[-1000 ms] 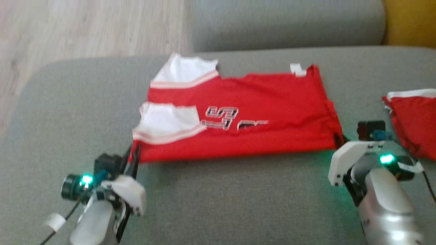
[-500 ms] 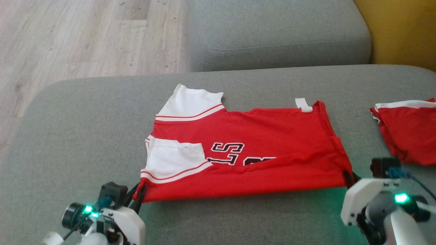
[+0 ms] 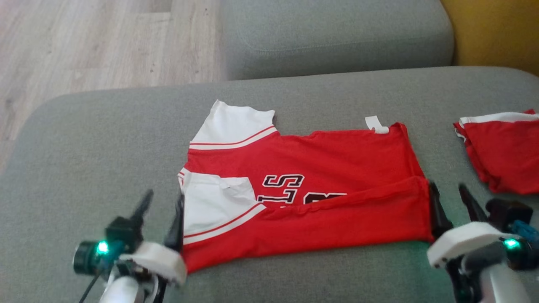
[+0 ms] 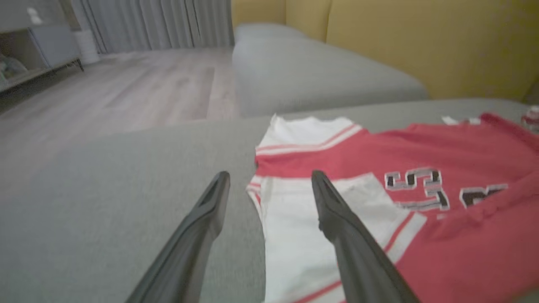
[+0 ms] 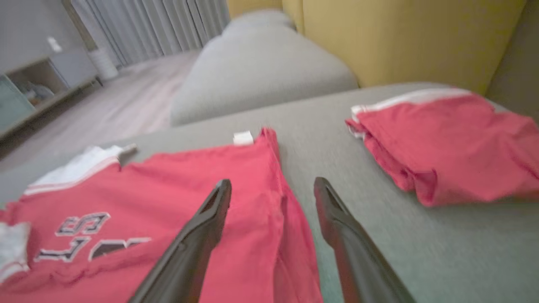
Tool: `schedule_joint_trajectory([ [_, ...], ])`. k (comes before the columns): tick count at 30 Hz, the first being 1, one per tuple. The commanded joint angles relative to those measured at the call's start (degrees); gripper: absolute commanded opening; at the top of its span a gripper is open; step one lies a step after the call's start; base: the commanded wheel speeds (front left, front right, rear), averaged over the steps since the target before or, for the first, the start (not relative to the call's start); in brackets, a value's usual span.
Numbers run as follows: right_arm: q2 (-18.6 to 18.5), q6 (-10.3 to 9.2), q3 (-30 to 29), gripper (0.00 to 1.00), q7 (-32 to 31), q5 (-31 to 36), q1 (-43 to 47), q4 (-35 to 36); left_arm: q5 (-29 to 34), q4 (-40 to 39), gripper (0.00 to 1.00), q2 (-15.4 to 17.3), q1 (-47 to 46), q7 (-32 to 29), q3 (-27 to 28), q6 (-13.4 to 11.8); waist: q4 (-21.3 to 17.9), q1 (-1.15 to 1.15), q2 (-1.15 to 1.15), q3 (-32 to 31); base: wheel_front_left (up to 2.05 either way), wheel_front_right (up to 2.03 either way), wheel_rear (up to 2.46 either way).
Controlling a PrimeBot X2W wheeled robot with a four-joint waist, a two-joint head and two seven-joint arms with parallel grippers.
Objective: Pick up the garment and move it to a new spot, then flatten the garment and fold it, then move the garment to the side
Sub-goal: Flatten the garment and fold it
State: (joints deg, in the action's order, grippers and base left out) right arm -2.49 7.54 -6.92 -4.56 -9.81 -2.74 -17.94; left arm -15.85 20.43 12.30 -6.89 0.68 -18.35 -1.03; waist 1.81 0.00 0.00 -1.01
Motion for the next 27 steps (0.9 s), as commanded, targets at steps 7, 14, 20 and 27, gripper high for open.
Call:
schedule_joint_trajectory([
  [7, -0.4, -0.05, 5.3, 1.00, 16.4, -3.0, -4.0, 0.6, -3.3, -5.6, 1.00, -5.1, -6.2, 13.2, 6.6, -2.6, -1.0, 0.00, 0.00, 2.2, 0.00, 0.00, 0.00],
  [14, -0.4, -0.05, 9.2, 1.00, 19.3, -4.3, -8.0, -0.5, -0.8, -4.0, 1.00, -3.4, -11.3, 14.2, 6.5, 0.3, -4.3, 0.00, 0.00, 8.1, 0.00, 0.00, 0.00],
  [20, -0.4, -0.05, 11.5, 1.00, 19.5, -5.9, -12.0, 0.9, 2.0, 3.1, 1.00, 3.5, -24.3, 5.7, 4.8, 4.6, -7.6, 0.00, 0.00, 14.5, 0.00, 0.00, 0.00],
  [27, -0.4, -0.05, 15.6, 1.00, 19.5, -7.7, -14.9, 3.6, -1.0, 15.1, 1.00, 10.3, -40.0, -10.4, 2.3, 8.2, -11.6, 0.00, 0.00, 21.2, 0.00, 0.00, 0.00],
])
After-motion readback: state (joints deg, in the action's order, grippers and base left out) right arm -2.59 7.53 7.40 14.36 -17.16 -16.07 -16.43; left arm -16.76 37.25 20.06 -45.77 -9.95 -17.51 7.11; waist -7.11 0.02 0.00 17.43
